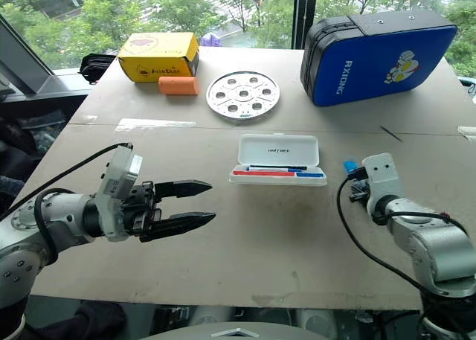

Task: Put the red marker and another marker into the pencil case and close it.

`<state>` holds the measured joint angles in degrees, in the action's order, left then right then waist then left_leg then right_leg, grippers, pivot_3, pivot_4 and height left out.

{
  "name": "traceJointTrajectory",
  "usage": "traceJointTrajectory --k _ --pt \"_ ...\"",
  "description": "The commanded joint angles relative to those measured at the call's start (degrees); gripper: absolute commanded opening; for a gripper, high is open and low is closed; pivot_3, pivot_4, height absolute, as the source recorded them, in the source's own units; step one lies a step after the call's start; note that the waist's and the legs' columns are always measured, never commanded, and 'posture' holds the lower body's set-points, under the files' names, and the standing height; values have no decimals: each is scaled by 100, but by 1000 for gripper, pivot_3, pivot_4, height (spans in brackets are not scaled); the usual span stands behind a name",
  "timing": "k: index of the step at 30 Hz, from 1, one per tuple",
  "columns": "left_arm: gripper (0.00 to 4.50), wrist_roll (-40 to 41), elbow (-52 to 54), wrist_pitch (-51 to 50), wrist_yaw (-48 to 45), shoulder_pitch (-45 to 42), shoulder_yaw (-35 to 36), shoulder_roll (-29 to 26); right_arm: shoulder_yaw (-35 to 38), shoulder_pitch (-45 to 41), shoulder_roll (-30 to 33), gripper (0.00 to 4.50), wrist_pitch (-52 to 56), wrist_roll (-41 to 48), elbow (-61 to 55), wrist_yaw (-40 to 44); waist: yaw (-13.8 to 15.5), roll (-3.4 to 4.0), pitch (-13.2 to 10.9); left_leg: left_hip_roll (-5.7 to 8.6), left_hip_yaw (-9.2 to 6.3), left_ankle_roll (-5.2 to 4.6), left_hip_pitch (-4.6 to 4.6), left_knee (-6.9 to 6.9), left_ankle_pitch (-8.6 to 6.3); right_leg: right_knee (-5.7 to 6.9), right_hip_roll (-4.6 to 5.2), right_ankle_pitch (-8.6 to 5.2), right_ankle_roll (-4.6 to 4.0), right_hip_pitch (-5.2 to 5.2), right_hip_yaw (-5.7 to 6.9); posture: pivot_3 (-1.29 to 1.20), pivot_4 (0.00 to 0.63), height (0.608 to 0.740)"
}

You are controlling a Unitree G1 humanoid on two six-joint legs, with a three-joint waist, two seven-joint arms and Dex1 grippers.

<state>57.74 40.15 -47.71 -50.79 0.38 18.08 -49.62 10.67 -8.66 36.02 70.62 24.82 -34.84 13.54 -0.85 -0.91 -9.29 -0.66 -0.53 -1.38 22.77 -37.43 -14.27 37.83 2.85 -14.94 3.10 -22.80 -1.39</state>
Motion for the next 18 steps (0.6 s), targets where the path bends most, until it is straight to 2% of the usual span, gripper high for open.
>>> traceJointTrajectory --k 1,3,5,8,10,14,18 --pt "3333 -585 209 931 -240 444 263 247 -178 -1498 931 658 -689 676 429 1930 -102 15 -12 -2 13 0 -6 -2 0 0 -11 1 0 -2 -9 0 150 740" --pt "3333 -501 102 1057 -561 680 467 216 -897 -2542 1076 658 -996 701 945 2721 -232 30 -25 -6 17 -1 -12 0 0 7 -13 1 -2 -5 -10 0 150 740" --pt "3333 -345 12 1107 -799 827 645 149 -1586 -3262 894 658 -1271 560 1399 3177 -228 24 -21 -21 13 -1 -20 12 0 7 -26 4 -11 -6 -6 0 150 740" --pt "3333 -203 -24 1158 -1000 1041 889 118 -2452 -3871 515 658 -1763 204 1944 3633 -118 -10 -2 -61 -12 0 -6 13 -1 6 -73 -13 -43 -5 17 0 150 740" --pt "3333 -77 54 1137 -1051 1227 1104 100 -3029 -4059 303 658 -2167 -80 2186 3962 -72 -7 -5 -73 -24 -2 17 16 -4 8 -71 -18 -51 -21 30 0 150 740" --pt "3333 69 273 1120 -1144 1691 1535 51 -3537 -4127 -43 658 -2569 -423 2530 4194 -63 1 -9 -64 -40 1 103 -2 -2 21 -41 -13 -44 -104 26 0 150 740" --pt "3333 108 348 1126 -1203 2028 1832 15 -3770 -4078 -153 657 -2819 -702 2619 4377 -15 3 -10 -42 -24 1 97 -5 -2 15 -8 -8 -36 -97 40 0 150 740"
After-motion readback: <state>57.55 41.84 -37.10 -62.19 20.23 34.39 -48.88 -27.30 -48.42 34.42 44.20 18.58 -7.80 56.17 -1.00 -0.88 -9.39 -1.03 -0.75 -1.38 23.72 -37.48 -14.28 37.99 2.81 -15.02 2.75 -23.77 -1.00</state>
